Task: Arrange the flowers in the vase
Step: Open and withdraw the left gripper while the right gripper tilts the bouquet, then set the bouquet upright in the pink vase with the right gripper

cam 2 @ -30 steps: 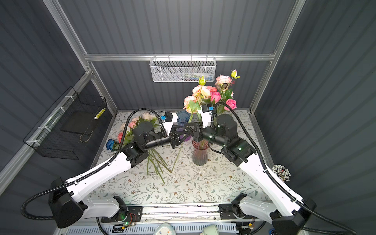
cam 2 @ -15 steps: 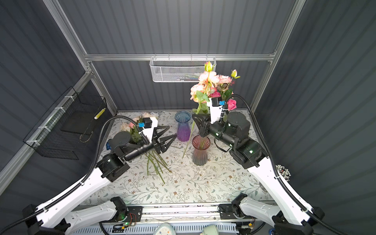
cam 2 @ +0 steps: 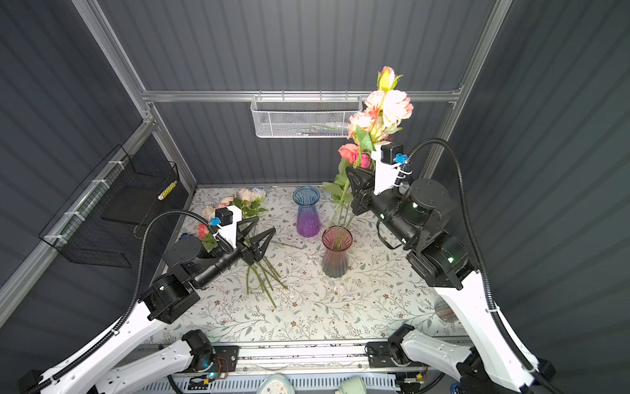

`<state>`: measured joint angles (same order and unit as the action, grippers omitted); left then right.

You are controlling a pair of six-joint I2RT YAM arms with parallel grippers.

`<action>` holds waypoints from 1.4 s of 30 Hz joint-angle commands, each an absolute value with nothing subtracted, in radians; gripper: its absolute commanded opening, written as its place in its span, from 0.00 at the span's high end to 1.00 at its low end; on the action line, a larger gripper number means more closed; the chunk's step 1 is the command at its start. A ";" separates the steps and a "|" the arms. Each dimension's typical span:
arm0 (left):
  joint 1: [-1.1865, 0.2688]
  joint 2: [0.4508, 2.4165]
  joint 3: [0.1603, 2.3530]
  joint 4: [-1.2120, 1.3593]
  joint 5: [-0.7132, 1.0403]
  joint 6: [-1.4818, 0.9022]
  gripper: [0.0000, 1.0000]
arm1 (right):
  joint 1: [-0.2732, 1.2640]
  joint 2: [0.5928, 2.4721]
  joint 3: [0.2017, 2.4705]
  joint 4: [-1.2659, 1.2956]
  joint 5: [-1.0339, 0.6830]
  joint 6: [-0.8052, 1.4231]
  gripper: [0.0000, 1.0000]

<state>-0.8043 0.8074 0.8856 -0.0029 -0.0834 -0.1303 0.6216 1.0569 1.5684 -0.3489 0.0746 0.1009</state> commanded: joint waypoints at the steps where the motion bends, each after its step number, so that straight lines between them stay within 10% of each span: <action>1: -0.810 0.800 0.870 -0.016 -0.131 -0.112 0.30 | 0.627 1.051 1.549 -0.382 0.160 0.045 0.87; 42: -0.810 0.910 0.865 0.006 -0.135 -0.117 0.30 | 0.640 0.929 0.953 -0.267 0.088 0.173 0.75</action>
